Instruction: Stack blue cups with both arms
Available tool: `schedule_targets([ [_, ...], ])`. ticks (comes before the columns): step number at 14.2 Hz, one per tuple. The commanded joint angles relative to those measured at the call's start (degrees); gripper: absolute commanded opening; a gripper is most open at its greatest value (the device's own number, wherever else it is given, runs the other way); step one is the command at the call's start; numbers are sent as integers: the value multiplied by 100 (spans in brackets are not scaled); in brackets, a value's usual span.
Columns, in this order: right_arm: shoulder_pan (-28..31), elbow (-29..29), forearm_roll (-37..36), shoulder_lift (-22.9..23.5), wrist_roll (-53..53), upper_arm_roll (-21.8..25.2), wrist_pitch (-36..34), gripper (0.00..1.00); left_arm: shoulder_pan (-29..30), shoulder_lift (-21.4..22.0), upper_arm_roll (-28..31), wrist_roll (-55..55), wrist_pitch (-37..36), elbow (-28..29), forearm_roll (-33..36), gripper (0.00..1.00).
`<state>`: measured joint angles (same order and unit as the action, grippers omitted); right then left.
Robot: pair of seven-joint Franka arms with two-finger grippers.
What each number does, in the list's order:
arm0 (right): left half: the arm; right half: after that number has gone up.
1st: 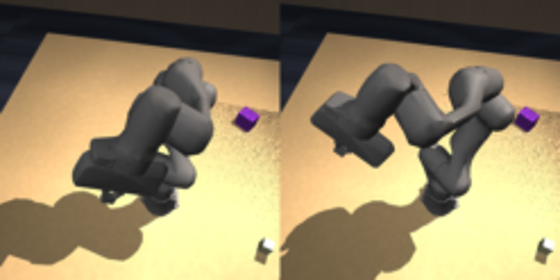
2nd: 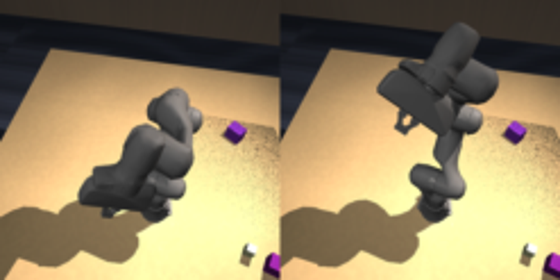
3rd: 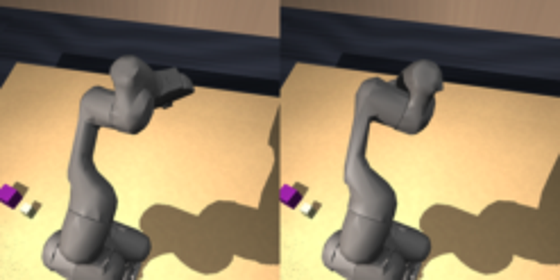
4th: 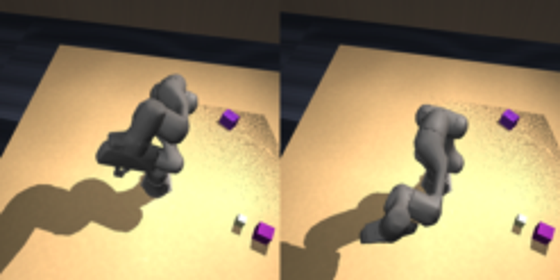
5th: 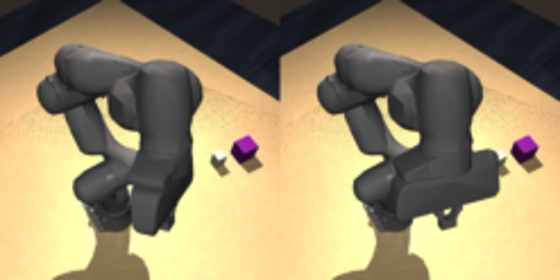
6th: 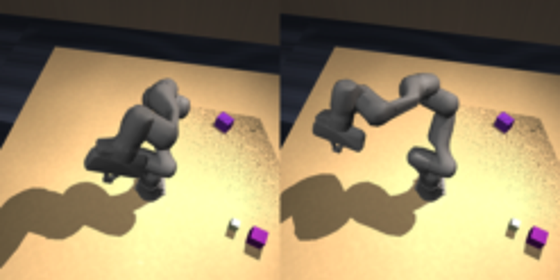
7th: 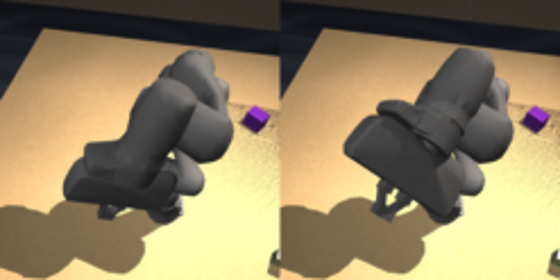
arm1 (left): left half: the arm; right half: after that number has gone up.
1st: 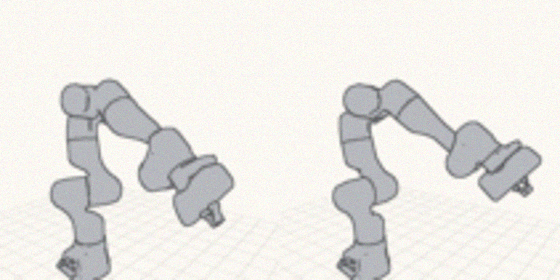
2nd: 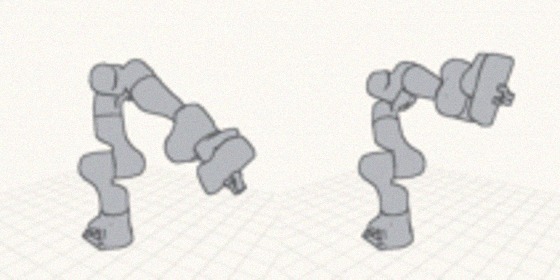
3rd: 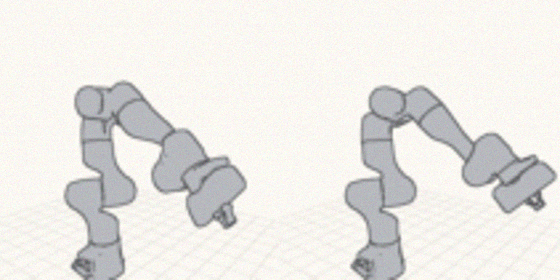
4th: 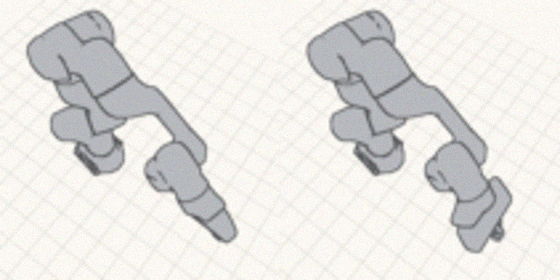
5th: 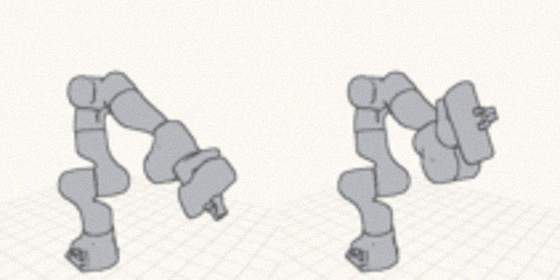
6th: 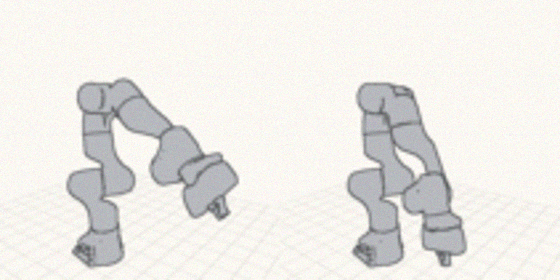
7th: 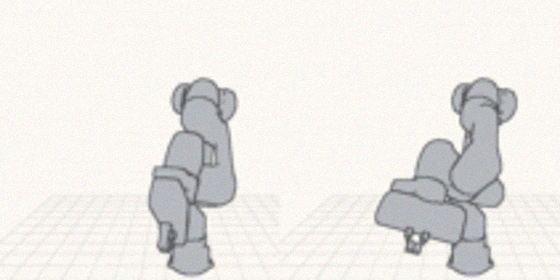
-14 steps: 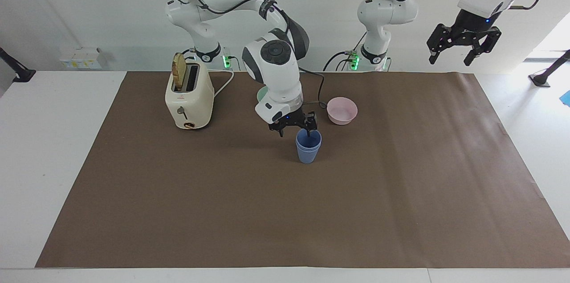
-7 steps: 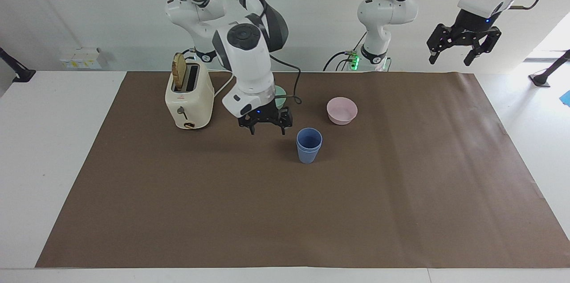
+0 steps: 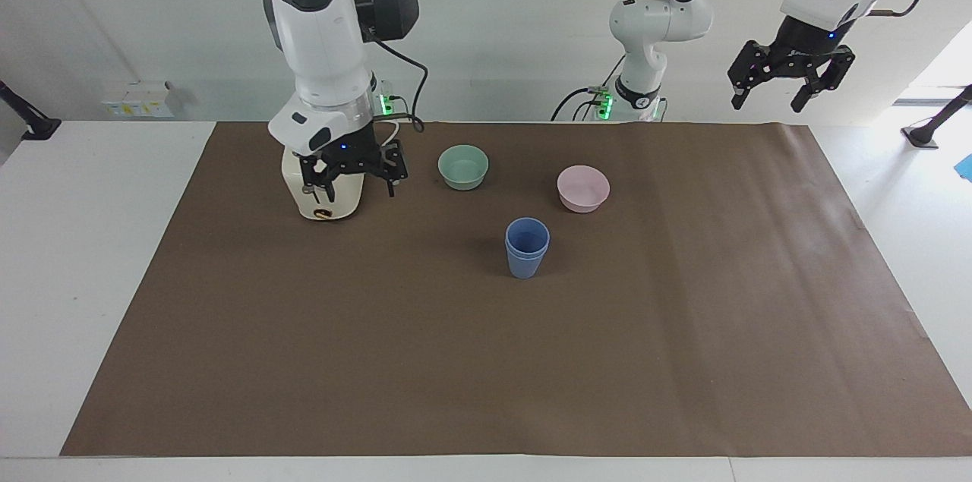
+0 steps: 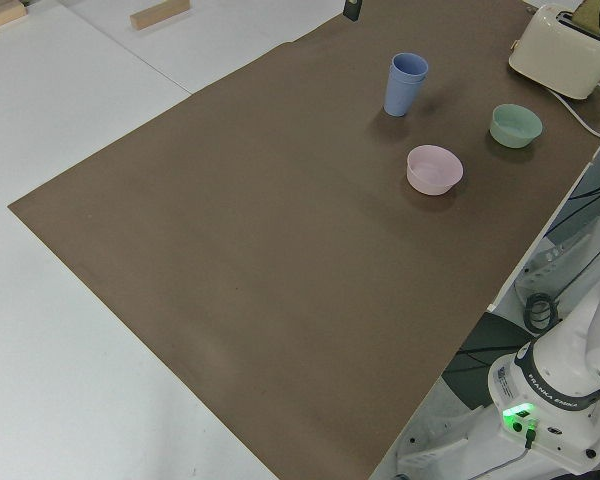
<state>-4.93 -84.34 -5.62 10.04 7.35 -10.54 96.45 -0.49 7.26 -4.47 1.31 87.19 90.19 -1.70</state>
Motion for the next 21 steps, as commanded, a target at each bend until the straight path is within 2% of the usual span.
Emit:
schedule_targets([
  [1, 404, -91, -27, -309, -313, -45, -240, 100, 67, 39, -19, 54, -115, -55, -58, 100],
  [4, 695, -144, 17, -467, -209, -45, -425, 100, 76, 39, -19, 54, -115, -55, -58, 100],
  [9, 722, -372, 44, -766, 91, -45, -654, 100, 67, 39, -19, 54, -115, -55, -58, 100],
  [14, 1003, -372, 535, -767, 38, -36, -680, 100, 67, 39, -19, 54, -115, -55, -58, 100],
  [21, 1082, -311, 536, -793, -32, -45, -680, 100, 67, 39, -19, 54, -115, -55, -58, 100],
])
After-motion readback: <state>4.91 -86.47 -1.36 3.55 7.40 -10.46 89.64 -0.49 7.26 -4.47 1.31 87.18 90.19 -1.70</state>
